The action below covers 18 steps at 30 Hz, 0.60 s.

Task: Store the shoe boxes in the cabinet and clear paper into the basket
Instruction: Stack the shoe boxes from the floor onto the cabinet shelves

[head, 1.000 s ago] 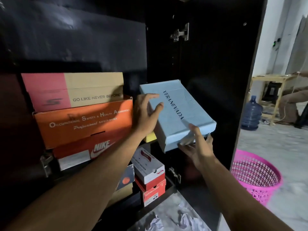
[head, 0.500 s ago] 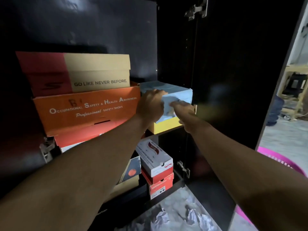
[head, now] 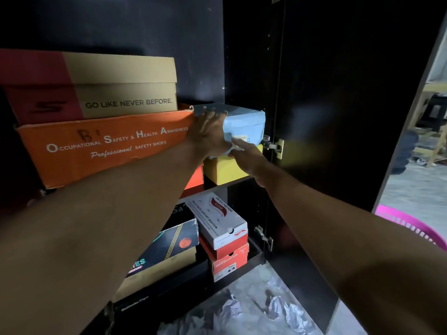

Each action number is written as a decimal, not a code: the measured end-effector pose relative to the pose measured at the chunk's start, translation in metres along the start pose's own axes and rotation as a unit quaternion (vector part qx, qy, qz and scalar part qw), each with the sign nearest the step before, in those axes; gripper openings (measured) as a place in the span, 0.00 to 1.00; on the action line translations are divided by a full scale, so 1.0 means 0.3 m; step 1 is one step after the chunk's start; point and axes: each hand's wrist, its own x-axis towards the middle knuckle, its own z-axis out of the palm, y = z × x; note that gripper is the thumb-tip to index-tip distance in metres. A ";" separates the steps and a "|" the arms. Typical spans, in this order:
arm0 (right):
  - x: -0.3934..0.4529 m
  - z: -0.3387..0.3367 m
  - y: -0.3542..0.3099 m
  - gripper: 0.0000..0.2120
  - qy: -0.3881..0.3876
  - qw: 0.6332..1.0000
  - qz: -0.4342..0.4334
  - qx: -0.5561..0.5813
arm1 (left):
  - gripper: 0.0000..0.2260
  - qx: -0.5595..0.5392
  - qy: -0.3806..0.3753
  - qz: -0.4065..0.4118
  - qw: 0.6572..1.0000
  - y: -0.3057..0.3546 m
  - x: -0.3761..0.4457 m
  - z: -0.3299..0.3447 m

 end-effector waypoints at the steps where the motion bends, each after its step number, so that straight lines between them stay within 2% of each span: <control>1: -0.018 -0.022 0.003 0.24 0.017 1.000 -0.005 -0.003 | 0.39 -0.010 0.021 0.002 1.000 0.008 -0.008 0.001; 4: -0.096 -0.106 0.028 0.23 0.051 0.998 -0.024 -0.019 | 0.33 -0.067 0.123 0.015 0.990 0.077 -0.067 0.000; 7: -0.210 -0.194 0.061 0.22 0.085 0.995 -0.046 -0.024 | 0.24 -0.151 0.169 0.040 0.973 0.195 -0.142 0.008; 10: -0.357 -0.280 0.099 0.18 0.101 0.992 -0.068 -0.033 | 0.18 -0.238 0.157 0.067 0.956 0.329 -0.232 0.028; 13: -0.531 -0.377 0.147 0.19 0.127 0.986 -0.077 -0.069 | 0.16 -0.317 0.141 0.095 0.933 0.481 -0.326 0.062; 18: -0.878 -0.640 0.306 0.15 0.191 0.972 -0.023 -0.134 | 0.15 -0.425 0.042 0.133 0.894 0.782 -0.491 0.168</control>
